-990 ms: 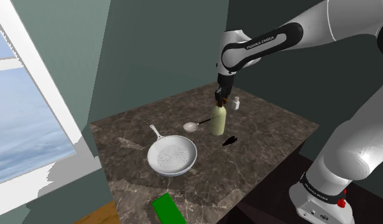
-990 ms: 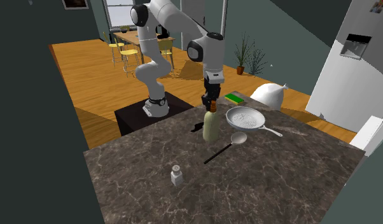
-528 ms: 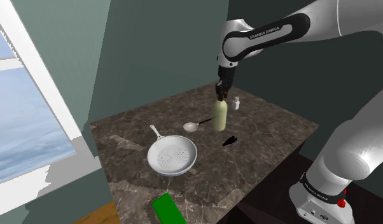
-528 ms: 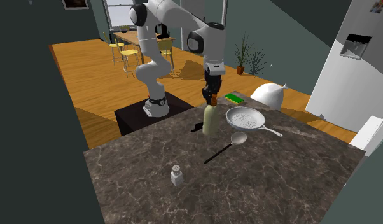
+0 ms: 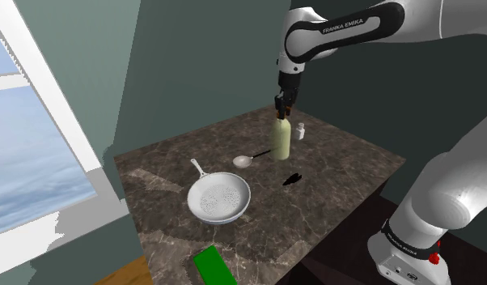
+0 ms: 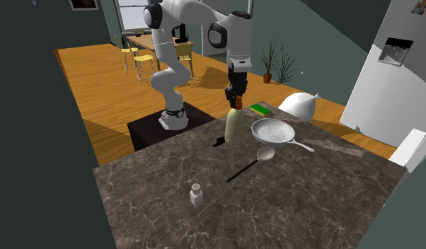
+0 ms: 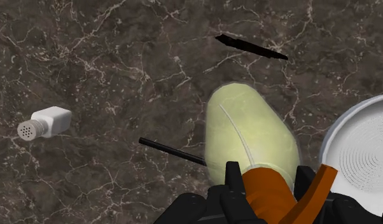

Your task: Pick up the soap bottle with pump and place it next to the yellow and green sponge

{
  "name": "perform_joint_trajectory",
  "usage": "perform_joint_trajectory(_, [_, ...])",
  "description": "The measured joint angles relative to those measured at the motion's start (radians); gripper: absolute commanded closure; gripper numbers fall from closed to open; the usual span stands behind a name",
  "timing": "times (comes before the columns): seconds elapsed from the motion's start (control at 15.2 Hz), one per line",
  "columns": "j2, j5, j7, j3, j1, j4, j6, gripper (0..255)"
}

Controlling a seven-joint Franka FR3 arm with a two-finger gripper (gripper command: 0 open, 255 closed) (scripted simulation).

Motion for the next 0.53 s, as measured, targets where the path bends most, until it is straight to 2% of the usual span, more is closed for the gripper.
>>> perform_joint_trajectory(0.53, [-0.006,-0.001,-0.002,-0.003,-0.002,0.104,-0.109,255])
